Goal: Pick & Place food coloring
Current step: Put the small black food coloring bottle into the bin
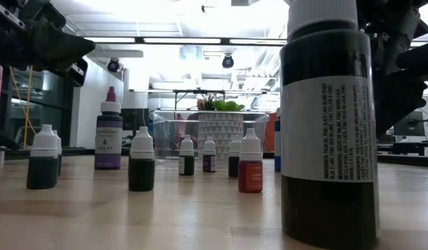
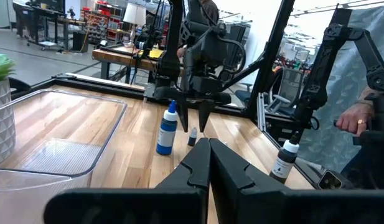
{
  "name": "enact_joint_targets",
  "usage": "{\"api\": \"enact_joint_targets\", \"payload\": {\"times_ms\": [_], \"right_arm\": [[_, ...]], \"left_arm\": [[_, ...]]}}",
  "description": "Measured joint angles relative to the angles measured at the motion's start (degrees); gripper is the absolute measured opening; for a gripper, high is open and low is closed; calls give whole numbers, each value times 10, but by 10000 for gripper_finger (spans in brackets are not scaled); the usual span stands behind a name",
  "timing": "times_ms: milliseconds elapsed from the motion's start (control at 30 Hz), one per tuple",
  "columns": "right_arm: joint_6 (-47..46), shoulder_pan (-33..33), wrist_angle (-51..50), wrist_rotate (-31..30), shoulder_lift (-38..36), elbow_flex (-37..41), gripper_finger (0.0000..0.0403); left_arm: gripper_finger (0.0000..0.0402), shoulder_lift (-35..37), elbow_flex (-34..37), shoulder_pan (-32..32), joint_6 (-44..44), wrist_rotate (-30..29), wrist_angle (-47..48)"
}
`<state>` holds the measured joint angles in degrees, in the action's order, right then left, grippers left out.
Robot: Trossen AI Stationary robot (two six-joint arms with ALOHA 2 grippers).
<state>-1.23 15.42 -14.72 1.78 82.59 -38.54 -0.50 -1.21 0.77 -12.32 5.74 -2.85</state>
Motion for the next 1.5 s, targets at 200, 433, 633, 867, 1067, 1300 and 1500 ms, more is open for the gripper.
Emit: {"api": "enact_joint_targets", "payload": {"times_ms": [200,433,633,867,1067,1300,1500], "right_arm": [[1,0,0,2,0,0,157],[2,0,6,3,18,0,145],[1,0,30,3,26,1,144],[-2,0,26,3,26,1,137],[-2,0,24,3,25,1,137],[-2,0,24,0,25,0,137],[-3,0,21,0,25,0,137]], "left_arm": [[0,0,0,0,0,0,0],[0,0,0,0,0,0,0],[0,0,0,0,0,0,0],[0,0,0,0,0,0,0],[0,0,0,0,0,0,0],[0,0,0,0,0,0,0],[0,0,0,0,0,0,0]]}}
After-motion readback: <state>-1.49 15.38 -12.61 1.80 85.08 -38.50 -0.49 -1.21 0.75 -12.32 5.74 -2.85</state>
